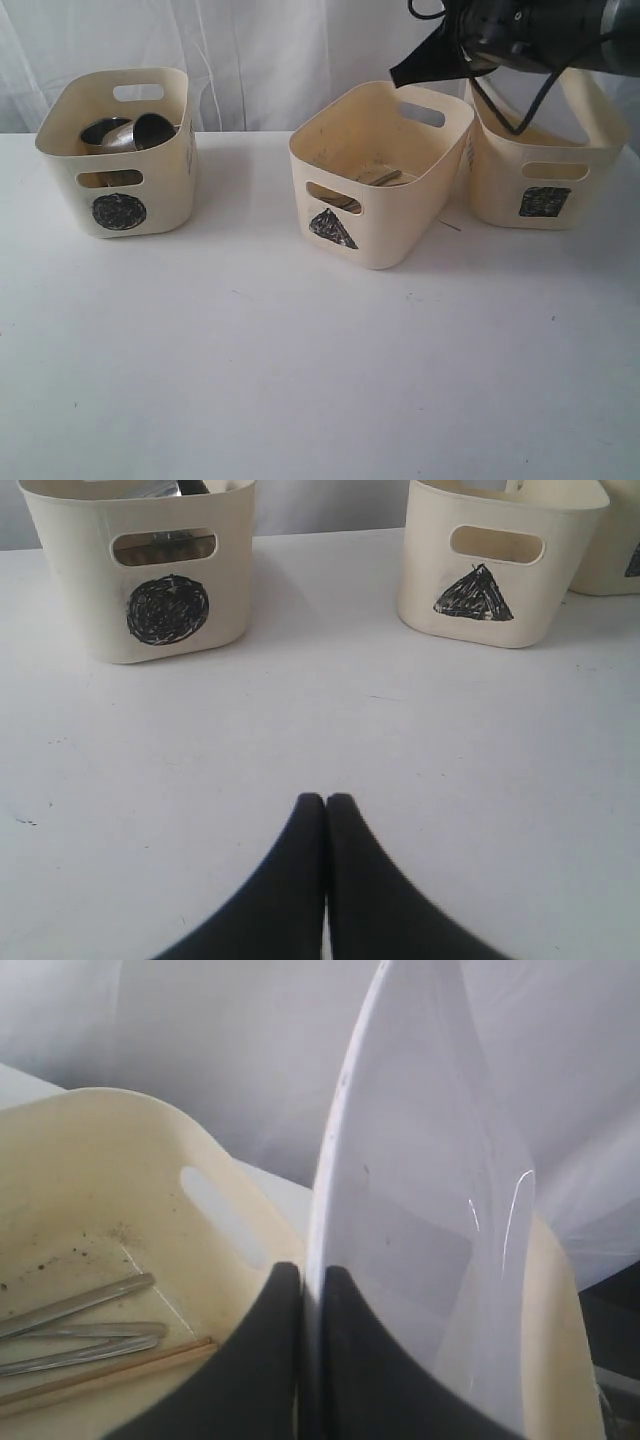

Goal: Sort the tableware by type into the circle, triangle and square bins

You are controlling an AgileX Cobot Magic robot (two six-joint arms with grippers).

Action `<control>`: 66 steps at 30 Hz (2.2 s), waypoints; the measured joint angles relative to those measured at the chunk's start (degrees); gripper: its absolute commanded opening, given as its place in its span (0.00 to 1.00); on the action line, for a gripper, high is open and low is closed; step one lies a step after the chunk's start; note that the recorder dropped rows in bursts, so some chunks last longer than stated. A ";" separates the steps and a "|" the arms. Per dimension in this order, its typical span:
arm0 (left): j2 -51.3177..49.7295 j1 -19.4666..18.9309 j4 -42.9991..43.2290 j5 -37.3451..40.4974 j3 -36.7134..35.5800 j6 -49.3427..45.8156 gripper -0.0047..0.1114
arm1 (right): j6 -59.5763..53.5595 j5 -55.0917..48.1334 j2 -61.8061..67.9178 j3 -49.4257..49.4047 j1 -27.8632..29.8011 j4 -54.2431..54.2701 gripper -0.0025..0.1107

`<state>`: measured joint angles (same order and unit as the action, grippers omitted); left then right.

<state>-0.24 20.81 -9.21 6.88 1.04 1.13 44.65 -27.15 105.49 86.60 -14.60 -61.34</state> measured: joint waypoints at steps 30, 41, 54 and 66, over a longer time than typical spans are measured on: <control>0.00 0.00 0.00 0.00 0.00 0.00 0.04 | 3.97 0.38 1.56 0.60 1.65 -1.53 0.19; 0.00 0.00 0.00 0.00 0.00 0.00 0.04 | 6.67 -4.92 -1.09 -0.09 1.88 -2.10 0.11; 0.00 0.00 0.00 0.00 0.00 0.00 0.04 | 13.93 12.95 -42.68 -44.67 2.25 -3.22 0.02; 0.00 0.00 0.00 0.00 0.00 0.00 0.04 | 16.20 16.50 -65.62 -63.59 2.25 -3.22 0.02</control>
<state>-0.24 20.81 -9.21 6.88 1.04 1.13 60.86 -10.65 39.87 23.01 -12.35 -64.55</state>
